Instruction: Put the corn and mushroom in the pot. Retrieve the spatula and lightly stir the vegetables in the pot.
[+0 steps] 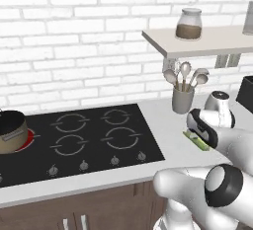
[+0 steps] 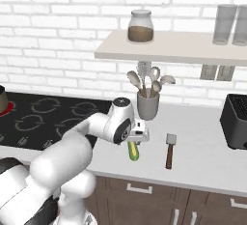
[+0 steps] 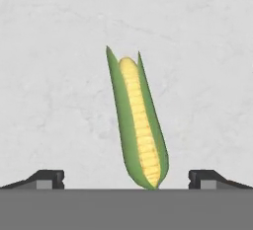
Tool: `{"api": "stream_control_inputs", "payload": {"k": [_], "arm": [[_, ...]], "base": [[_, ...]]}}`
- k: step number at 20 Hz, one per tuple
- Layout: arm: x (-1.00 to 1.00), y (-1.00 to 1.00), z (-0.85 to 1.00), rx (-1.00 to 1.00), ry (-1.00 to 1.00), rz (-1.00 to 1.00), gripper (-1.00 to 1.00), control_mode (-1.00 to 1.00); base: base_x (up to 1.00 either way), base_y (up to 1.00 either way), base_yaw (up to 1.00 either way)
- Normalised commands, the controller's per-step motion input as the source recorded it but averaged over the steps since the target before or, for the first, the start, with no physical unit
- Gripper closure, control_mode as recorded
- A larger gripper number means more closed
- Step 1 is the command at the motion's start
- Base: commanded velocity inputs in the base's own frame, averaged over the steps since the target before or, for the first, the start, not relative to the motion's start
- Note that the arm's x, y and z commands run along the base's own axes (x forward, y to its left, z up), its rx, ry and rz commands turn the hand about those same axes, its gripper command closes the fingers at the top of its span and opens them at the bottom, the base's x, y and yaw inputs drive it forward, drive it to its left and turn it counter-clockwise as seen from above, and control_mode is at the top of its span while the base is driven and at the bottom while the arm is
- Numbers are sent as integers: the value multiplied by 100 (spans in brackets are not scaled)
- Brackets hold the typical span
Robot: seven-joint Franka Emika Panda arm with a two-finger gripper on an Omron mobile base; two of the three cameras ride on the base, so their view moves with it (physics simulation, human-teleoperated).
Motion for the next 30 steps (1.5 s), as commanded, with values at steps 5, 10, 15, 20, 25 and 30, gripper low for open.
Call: {"api": "stream_control_inputs", "payload": {"k": [5,10,15,20,25,30], "arm": [[47,-10,-31,0,2,9,-100,-100],[39,-5,-28,0,4,8,-100,-100],[34,0,-26,0,4,6,-100,-100],[17,0,-28,0,3,3,-100,-100],[4,0,-34,0,2,3,100,-100],[-1,0,-17,0,0,2,100,-100]], "base": [[0,0,0],[0,0,0],[0,0,0],[0,0,0],[0,0,0],[0,0,0]]}}
